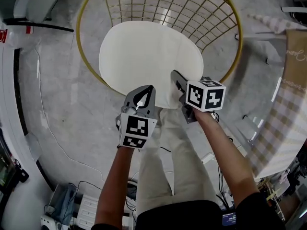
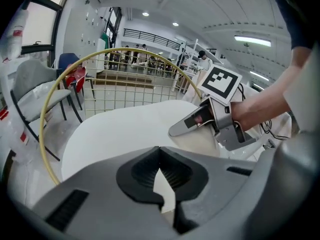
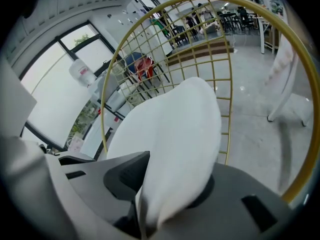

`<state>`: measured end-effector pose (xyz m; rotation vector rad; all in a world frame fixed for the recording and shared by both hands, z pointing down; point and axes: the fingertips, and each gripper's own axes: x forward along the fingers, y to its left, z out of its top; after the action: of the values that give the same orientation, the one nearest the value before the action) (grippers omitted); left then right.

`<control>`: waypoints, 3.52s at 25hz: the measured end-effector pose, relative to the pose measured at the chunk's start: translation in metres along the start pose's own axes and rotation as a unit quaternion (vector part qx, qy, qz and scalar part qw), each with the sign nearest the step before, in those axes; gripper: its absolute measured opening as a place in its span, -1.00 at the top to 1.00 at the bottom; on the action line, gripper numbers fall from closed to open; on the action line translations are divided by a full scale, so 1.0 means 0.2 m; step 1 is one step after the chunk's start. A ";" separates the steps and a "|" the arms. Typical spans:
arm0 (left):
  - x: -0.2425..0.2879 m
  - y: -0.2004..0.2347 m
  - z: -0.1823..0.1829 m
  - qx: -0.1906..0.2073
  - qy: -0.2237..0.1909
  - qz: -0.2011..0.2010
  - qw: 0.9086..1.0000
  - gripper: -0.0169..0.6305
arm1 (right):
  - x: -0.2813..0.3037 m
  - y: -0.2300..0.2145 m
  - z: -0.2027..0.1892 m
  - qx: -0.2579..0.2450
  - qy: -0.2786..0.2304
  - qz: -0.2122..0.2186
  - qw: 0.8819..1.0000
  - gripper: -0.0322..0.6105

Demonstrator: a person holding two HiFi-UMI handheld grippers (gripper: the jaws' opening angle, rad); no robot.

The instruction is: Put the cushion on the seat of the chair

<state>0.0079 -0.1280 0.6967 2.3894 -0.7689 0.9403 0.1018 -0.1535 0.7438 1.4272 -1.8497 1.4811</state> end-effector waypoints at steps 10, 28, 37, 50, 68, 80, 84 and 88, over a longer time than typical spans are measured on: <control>0.25 -0.02 -0.01 0.016 0.027 -0.024 0.999 0.93 | 0.04 -0.06 0.00 0.012 0.007 0.003 1.000 0.43; 0.53 -0.10 0.05 0.089 0.066 -0.074 0.991 0.93 | 0.08 -0.18 -0.04 0.033 0.031 -0.005 0.999 0.42; 0.59 -0.11 0.04 0.092 0.074 -0.084 0.989 0.93 | 0.14 -0.20 -0.07 0.021 0.049 -0.007 0.999 0.42; 0.70 -0.08 -0.05 0.102 0.122 -0.089 0.983 0.93 | 0.19 -0.26 -0.09 0.015 0.069 -0.021 0.997 0.42; 0.78 -0.07 -0.11 0.115 0.150 -0.072 0.979 0.93 | 0.16 -0.32 -0.12 0.012 0.092 -0.051 0.994 0.42; 0.80 -0.06 -0.12 0.112 0.155 -0.060 0.980 0.93 | 0.10 -0.34 -0.09 0.010 0.087 -0.094 0.992 0.42; 0.80 -0.06 -0.12 0.102 0.158 -0.065 0.980 0.93 | 0.05 -0.34 -0.08 0.018 0.074 -0.114 0.991 0.42; 0.80 -0.05 -0.12 0.104 0.156 -0.058 0.980 0.93 | -0.01 -0.36 -0.07 0.017 0.065 -0.142 0.988 0.42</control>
<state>0.1014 -0.1582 0.8268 2.3452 -0.4249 1.3617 0.1599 -0.1343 0.7830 1.5007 -1.4801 1.4307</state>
